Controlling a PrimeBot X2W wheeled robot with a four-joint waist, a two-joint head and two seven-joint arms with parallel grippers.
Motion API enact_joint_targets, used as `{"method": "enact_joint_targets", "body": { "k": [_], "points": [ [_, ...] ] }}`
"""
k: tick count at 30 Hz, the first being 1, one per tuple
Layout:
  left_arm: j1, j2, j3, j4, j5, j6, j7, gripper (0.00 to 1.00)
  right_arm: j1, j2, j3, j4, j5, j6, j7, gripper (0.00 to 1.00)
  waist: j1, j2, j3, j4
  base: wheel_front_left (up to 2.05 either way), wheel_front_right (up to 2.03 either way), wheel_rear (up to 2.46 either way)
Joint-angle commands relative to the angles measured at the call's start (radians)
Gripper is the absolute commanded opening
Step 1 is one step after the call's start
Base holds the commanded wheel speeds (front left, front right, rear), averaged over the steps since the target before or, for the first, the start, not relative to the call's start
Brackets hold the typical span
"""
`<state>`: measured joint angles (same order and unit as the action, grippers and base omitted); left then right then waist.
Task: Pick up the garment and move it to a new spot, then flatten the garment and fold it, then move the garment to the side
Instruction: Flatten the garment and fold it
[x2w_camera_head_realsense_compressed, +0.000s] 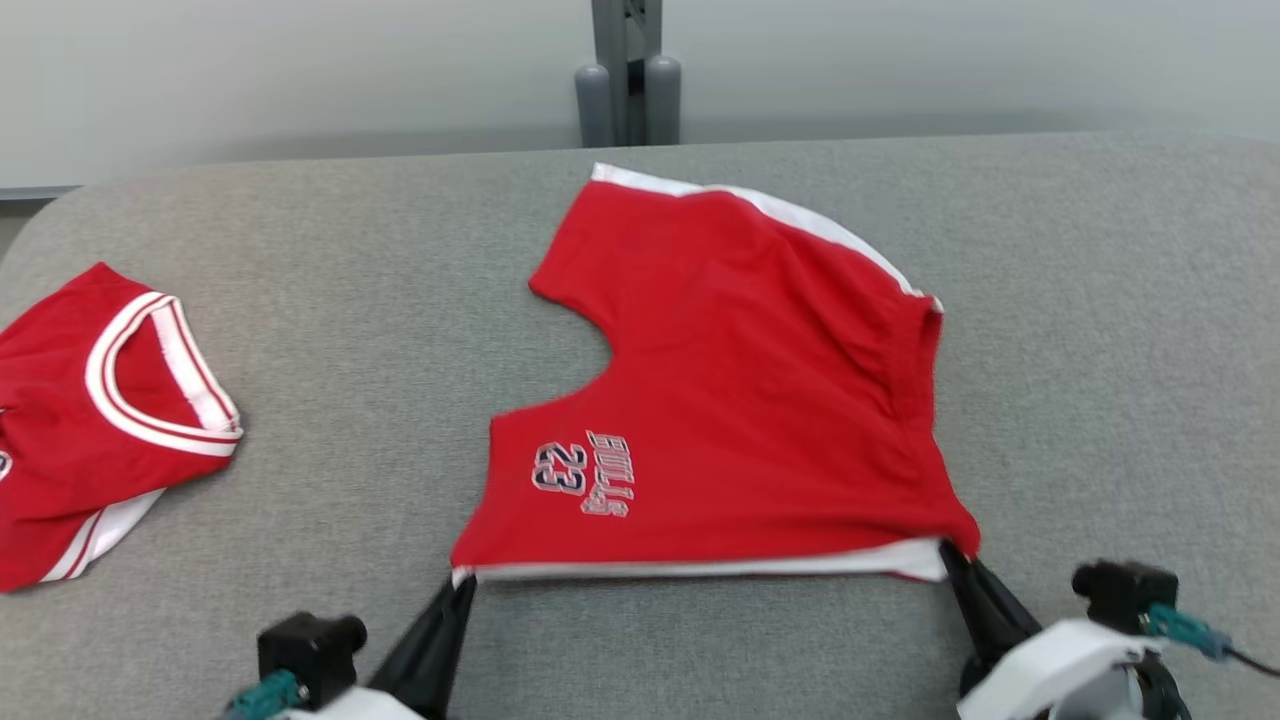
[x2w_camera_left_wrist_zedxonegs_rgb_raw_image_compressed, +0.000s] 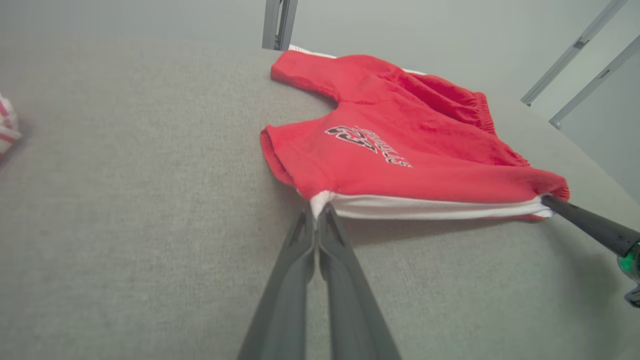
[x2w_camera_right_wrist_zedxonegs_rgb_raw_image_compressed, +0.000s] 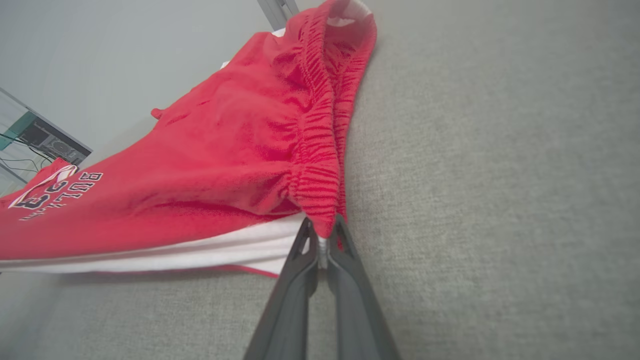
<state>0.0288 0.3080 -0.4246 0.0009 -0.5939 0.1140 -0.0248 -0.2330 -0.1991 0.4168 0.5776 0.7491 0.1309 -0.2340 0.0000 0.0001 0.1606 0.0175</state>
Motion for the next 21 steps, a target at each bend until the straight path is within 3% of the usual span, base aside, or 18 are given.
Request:
{"method": "enact_joint_targets", "body": {
  "k": [1, 11, 21],
  "points": [
    [0.036, 0.011, -0.003, -0.029, -0.013, 0.014, 0.017, 0.00, 0.043, -0.010, -0.018, -0.012, -0.018, 0.000, 0.012, 0.00, 0.0000, -0.0001, -0.016, 0.015, 0.00, 0.00, 0.00],
    [0.181, 0.067, -0.053, -0.160, -0.048, 0.062, 0.182, 0.00, 0.288, 0.056, -0.170, -0.183, -0.127, 0.000, 0.141, 0.00, 0.0000, -0.0001, -0.030, 0.045, 0.00, 0.00, 0.00],
    [0.139, 0.125, -0.016, -0.234, -0.041, 0.074, 0.232, 0.00, 0.412, 0.130, -0.296, -0.418, -0.234, 0.000, 0.296, 0.00, 0.0000, -0.0001, -0.034, 0.002, 0.00, 0.00, 0.00]
  ]
}}
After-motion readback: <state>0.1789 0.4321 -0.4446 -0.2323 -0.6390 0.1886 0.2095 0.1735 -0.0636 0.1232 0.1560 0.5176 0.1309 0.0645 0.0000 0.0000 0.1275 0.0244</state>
